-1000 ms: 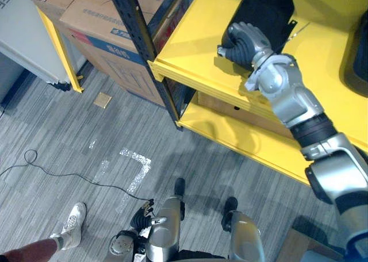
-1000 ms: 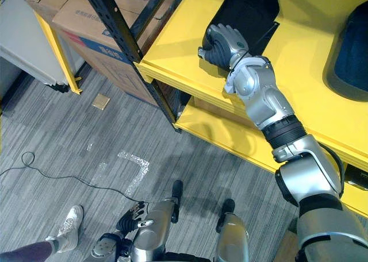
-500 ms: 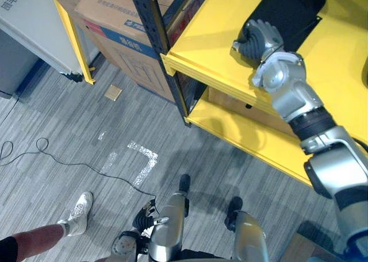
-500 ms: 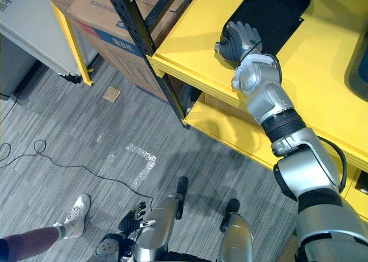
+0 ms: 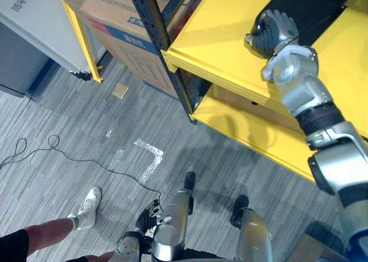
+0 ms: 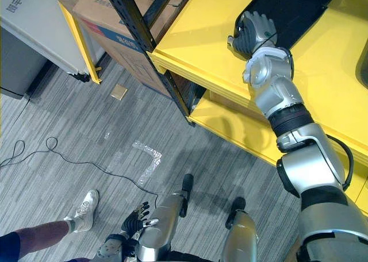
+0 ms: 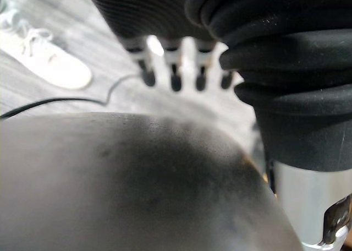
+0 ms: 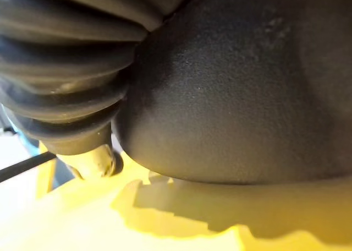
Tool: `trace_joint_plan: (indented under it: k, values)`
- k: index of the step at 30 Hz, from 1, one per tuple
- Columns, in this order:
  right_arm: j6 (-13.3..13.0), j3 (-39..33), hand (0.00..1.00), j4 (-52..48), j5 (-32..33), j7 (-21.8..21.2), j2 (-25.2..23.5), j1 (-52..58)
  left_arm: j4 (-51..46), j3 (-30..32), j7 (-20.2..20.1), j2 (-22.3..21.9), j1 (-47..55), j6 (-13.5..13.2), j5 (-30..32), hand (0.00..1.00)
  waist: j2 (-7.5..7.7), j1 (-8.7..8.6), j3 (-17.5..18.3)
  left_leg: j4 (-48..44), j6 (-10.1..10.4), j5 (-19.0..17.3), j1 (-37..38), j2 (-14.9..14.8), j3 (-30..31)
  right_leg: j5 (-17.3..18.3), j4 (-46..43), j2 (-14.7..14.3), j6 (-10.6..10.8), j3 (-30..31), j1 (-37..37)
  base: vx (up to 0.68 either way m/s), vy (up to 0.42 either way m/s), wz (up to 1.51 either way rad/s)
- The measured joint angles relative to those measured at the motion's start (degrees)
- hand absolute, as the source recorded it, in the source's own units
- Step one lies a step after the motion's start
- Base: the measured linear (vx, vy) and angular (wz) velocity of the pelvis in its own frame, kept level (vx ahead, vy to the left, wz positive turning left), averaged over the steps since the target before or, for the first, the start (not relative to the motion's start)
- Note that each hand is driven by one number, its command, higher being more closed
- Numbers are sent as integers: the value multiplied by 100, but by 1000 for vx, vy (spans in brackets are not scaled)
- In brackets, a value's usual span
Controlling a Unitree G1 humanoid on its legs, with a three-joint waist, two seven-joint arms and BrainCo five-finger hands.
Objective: Walk over and take plastic housings, then place them on the shelf
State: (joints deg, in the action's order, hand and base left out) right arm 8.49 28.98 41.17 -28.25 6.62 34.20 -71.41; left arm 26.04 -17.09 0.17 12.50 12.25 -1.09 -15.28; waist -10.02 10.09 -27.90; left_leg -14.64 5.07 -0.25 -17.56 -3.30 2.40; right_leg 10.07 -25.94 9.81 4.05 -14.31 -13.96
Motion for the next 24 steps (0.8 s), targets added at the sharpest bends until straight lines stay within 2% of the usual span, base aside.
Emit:
trace_joint_plan:
  k: [5, 9, 11, 15, 17, 21, 24]
  values:
    - [-333, 292, 0, 52, -344, -57, 104, -95, -18, 0, -52, 12, 3, 0, 12, 0, 0, 3, 0, 5, 3, 2, 12, -14, 0, -11, 34, -18, 9, -3, 25, 0, 0, 0]
    - [-677, 562, 0, 4, -531, -581, 144, -239, -63, 0, -66, 8, 13, 8, 61, 0, 3, 3, 1, 28, 6, 0, 149, -93, -22, -100, 262, -117, 19, -7, 242, 12, 3, -4]
    - [-738, 735, 0, -46, -584, -864, 146, -367, -121, 2, -83, 8, 17, 22, 63, 0, 3, -2, 0, 26, 9, -2, 174, -129, -50, -130, 328, -154, 15, -6, 290, 9, 5, -7]
    - [-683, 928, 0, -224, -641, -1277, 142, -423, -223, 2, -116, 5, 33, 34, 69, 0, 14, 11, -3, 28, 9, -3, 276, -195, -138, -179, 432, -217, 2, 15, 407, -4, 6, -7]
    - [-562, 1010, 0, -244, -644, -1389, 142, -456, -253, 6, -123, 6, 37, 33, 69, 0, 22, 11, -1, 28, 10, -3, 287, -217, -145, -192, 441, -243, -13, 21, 411, -24, 6, -4]
    - [-322, 1048, 0, -243, -643, -1424, 143, -508, -259, 19, -136, 3, 47, 27, 68, 0, 35, 13, -9, 48, 25, 9, 299, -253, -151, -200, 450, -275, -20, 21, 410, -14, 2, -1]
    - [-287, 1047, 0, -225, -659, -1409, 148, -531, -261, 69, -153, 3, 74, 11, 67, 0, 94, 9, -14, 161, 59, 55, 354, -264, -166, -199, 450, -280, -21, 22, 408, -5, 0, -1]
